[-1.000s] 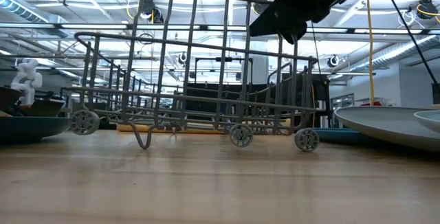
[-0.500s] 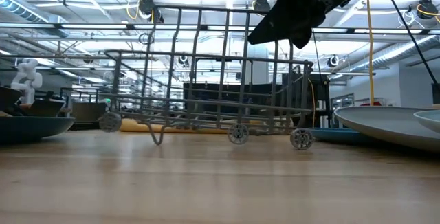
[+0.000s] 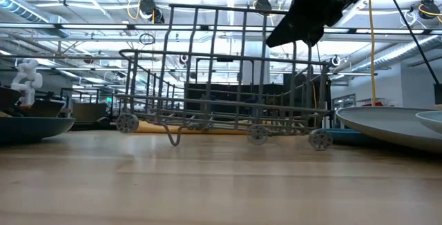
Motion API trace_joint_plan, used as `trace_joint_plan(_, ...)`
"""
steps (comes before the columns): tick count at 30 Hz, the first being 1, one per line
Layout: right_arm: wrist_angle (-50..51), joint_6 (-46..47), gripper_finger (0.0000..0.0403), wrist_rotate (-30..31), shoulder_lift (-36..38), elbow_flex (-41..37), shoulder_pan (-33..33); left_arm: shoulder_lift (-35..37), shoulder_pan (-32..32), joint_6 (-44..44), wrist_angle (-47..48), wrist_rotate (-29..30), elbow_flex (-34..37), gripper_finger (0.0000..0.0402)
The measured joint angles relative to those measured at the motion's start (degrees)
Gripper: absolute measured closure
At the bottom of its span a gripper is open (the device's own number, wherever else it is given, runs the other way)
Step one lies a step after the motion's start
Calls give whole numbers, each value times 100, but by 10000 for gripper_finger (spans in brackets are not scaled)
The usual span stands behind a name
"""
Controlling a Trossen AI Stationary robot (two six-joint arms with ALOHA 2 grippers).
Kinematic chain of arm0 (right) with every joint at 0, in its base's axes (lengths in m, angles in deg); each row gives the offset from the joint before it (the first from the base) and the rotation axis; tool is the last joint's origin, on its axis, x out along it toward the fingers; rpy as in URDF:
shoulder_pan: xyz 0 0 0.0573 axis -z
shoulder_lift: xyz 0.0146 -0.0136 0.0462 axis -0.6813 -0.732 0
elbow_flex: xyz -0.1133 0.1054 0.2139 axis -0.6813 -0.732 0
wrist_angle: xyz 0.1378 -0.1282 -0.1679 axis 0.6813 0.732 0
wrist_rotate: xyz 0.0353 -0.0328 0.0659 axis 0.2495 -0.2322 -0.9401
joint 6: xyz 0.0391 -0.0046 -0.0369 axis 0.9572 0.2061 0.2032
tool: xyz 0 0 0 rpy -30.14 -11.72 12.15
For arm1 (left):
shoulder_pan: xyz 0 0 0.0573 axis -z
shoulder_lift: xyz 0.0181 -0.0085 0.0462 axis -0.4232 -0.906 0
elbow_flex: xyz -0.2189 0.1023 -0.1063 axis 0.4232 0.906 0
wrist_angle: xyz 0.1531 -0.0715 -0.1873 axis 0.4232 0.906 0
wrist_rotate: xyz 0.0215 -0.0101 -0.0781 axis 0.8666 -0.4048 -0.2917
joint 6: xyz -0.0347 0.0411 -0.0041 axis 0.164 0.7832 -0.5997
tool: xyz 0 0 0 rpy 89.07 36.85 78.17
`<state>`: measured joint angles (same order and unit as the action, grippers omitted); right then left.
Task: Sort dishes
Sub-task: Adjust the dish rack to the center, then put the light blue plate into the dish rack
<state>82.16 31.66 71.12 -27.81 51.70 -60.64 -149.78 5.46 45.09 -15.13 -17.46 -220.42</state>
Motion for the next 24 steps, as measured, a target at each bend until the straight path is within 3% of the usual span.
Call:
trace_joint_plan(7,264,-2,402,-46,67,2,-9,0,0,2,-2,0,0,236)
trace_joint_plan(11,244,-159,383,-79,64,0,-82,0,0,0,-2,0,0,236)
trace_joint_plan(24,-268,-694,208,27,60,-4,-215,0,2,0,-13,-1,0,236)
